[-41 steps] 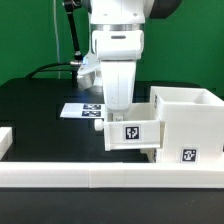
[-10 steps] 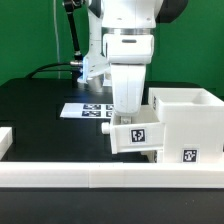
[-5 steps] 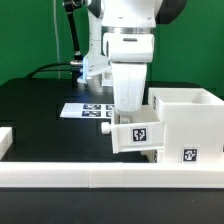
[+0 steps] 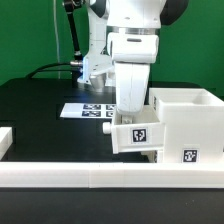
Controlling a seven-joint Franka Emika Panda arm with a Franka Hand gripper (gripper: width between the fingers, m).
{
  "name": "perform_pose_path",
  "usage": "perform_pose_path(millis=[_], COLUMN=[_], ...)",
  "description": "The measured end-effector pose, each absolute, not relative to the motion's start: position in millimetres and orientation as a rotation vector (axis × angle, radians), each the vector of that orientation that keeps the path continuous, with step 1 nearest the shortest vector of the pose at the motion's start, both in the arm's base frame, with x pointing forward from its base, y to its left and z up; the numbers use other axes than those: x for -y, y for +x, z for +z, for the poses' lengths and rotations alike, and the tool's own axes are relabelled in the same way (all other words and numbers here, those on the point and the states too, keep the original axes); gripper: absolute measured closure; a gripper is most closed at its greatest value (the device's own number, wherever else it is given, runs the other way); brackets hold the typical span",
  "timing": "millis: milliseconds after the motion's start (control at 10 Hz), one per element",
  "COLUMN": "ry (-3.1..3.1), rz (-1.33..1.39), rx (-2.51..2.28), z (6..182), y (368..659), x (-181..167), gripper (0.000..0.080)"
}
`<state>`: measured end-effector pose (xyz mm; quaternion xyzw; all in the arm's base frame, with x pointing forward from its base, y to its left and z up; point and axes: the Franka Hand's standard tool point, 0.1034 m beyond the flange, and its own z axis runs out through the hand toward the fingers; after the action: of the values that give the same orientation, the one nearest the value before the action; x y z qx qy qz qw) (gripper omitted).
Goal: Assemble drawer
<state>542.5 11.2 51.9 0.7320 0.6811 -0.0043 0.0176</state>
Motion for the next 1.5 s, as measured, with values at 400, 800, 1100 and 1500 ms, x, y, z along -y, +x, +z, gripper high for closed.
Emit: perform_pose_path(millis=[400,800,1100,1500], ry=[2.280,2.195,2.182,2.196], rz=[-0.009,-0.014,-0.044,-0.055], rx=[-2.100,-2.150,-2.153,-2.145], z=[52.3,52.0,52.9,51.0], y=[542.6,543.5,546.1,546.2], x=[-3.4,-8.2,-5.7,-5.5], gripper=[0.0755,0.0755,0.0754,0.0746])
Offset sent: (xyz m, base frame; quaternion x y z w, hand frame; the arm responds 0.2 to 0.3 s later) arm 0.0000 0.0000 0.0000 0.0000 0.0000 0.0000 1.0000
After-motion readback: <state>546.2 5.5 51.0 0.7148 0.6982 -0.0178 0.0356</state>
